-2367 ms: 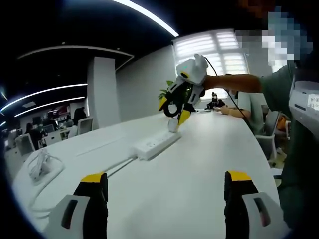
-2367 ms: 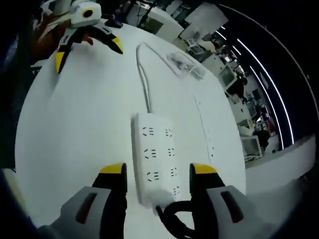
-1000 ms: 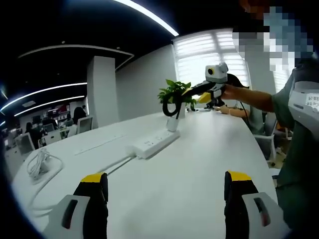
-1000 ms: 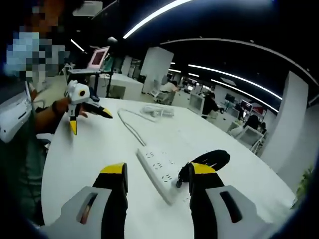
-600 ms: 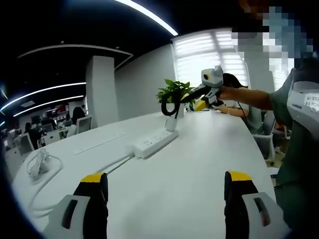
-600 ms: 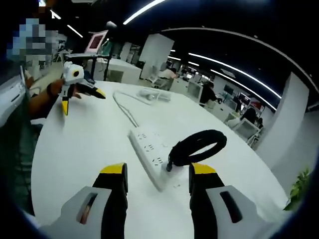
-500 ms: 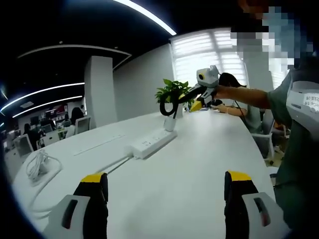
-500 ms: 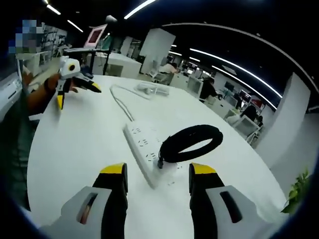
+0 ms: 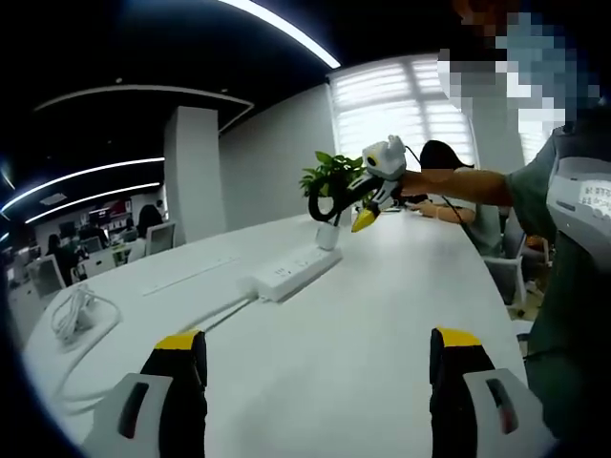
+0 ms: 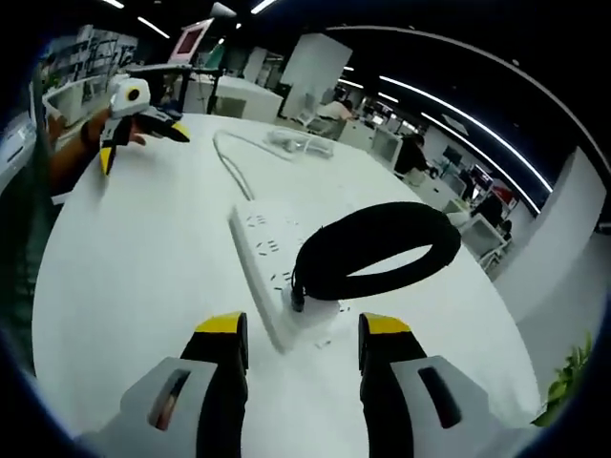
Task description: Straighten the power strip on the desk, plug the charger into it
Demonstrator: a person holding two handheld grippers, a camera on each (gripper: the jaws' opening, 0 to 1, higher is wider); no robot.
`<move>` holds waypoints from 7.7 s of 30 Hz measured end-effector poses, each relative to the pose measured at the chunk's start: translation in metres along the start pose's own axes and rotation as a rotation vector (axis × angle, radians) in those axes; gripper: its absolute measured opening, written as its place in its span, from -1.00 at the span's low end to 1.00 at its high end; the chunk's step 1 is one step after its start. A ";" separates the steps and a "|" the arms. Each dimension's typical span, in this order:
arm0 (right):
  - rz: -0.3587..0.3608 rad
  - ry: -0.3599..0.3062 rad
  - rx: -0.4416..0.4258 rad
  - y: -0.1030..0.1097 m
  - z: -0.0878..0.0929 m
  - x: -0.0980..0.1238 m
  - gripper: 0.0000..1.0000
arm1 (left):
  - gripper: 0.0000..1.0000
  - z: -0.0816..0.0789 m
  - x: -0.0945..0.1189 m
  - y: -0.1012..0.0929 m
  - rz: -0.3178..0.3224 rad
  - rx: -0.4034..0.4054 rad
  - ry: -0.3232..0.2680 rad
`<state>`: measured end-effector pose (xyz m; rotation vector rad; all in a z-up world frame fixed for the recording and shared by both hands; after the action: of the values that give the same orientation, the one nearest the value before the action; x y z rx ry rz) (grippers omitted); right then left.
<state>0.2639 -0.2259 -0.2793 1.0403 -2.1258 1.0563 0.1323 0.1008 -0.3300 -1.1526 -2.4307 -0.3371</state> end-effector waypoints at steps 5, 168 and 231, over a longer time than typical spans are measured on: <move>0.011 0.043 0.027 -0.002 0.000 -0.011 -0.13 | 0.98 0.001 0.000 -0.001 0.005 0.003 0.000; -0.030 -0.274 -0.291 0.048 -0.004 0.011 0.23 | 0.98 -0.016 0.007 0.004 -0.042 0.059 -0.074; 0.089 -0.399 -0.543 0.092 0.046 0.037 0.99 | 0.98 -0.046 -0.037 0.011 0.041 -0.045 0.058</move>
<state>0.1618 -0.2424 -0.3153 0.9404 -2.5857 0.2707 0.1745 0.0645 -0.3067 -1.1932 -2.3572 -0.4094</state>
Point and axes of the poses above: the point that each gripper's makers call its tool centre point, and the gripper's own axes: x roughly backward along the fingers, y roughly to its left, z roughly out of its underside, the point moved 4 cm from there along x, roughly backward along the fingers, and after that the axes turned 14 degrees about y, right-handed, at the moved point
